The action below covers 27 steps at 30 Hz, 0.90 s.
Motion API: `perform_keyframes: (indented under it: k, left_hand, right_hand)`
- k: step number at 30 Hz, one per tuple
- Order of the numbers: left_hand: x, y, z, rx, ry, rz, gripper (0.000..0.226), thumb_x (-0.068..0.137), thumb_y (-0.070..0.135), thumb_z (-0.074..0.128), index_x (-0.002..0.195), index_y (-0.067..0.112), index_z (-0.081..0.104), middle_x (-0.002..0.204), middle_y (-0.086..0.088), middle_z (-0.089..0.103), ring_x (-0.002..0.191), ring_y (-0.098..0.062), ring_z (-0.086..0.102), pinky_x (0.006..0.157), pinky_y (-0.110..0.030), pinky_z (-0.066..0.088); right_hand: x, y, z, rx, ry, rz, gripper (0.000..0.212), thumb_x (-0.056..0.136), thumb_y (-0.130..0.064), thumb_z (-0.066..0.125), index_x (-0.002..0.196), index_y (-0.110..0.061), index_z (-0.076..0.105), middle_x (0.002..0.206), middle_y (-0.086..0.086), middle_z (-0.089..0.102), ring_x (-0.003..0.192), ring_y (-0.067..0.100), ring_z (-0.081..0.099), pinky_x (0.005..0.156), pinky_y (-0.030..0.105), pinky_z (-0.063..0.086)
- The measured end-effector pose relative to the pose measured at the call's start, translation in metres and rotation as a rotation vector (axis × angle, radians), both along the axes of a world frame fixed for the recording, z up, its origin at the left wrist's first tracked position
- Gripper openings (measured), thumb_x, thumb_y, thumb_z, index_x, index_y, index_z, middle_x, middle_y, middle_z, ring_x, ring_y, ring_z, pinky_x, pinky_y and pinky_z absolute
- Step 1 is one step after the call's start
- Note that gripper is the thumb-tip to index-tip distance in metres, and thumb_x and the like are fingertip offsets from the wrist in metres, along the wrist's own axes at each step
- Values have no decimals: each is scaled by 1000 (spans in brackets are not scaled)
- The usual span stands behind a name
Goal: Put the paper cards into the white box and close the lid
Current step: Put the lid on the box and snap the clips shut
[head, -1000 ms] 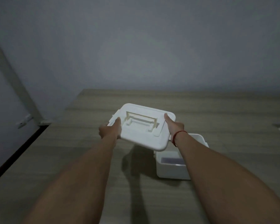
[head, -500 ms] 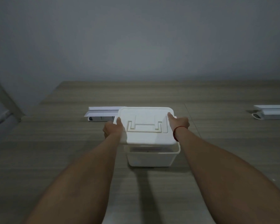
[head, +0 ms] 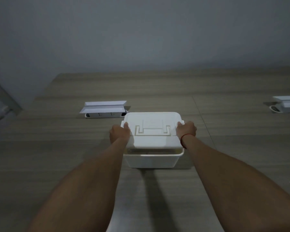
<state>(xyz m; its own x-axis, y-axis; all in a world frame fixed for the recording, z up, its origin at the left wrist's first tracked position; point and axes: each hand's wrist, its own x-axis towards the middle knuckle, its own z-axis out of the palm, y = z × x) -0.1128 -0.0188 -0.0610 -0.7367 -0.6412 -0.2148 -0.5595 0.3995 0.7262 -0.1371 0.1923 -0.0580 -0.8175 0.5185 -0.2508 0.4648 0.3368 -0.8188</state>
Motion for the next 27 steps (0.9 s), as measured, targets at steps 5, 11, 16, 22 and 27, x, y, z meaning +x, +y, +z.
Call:
perform_keyframes:
  k: [5, 11, 16, 22, 27]
  left_hand:
    - [1, -2, -11, -11, -35, -12, 51, 91, 38, 54, 117, -5, 62, 123, -24, 63, 115, -39, 59, 91, -38, 48]
    - [4, -9, -20, 60, -83, 4, 53, 89, 36, 58, 122, -7, 57, 129, -25, 59, 116, -40, 59, 93, -40, 49]
    - [10, -7, -29, 54, -91, 7, 53, 90, 37, 57, 122, -6, 56, 128, -24, 60, 115, -40, 59, 92, -39, 49]
    - [6, -17, -27, 114, -140, -28, 67, 86, 43, 60, 130, -5, 47, 134, -23, 55, 119, -39, 57, 98, -42, 50]
    - [7, -20, -28, 286, -213, -97, 68, 92, 52, 44, 132, -2, 50, 129, -20, 59, 111, -36, 62, 95, -45, 52]
  right_hand:
    - [2, 1, -14, 16, -42, 18, 39, 92, -24, 58, 119, 4, 61, 128, 24, 60, 118, 39, 58, 97, 39, 47]
    - [4, -3, -19, -7, -50, 26, 38, 92, -23, 58, 120, 2, 59, 129, 22, 59, 118, 39, 58, 97, 39, 47]
    - [13, -4, -30, -2, -88, 27, 40, 93, -25, 56, 123, 1, 58, 131, 21, 58, 119, 38, 58, 98, 37, 47]
    - [13, -3, -29, 19, -90, 27, 43, 91, -30, 59, 121, -1, 59, 129, 20, 60, 117, 39, 59, 97, 39, 47]
    - [12, -1, -27, -99, -114, 16, 53, 90, -33, 60, 130, 1, 52, 136, 20, 55, 123, 38, 55, 102, 41, 45]
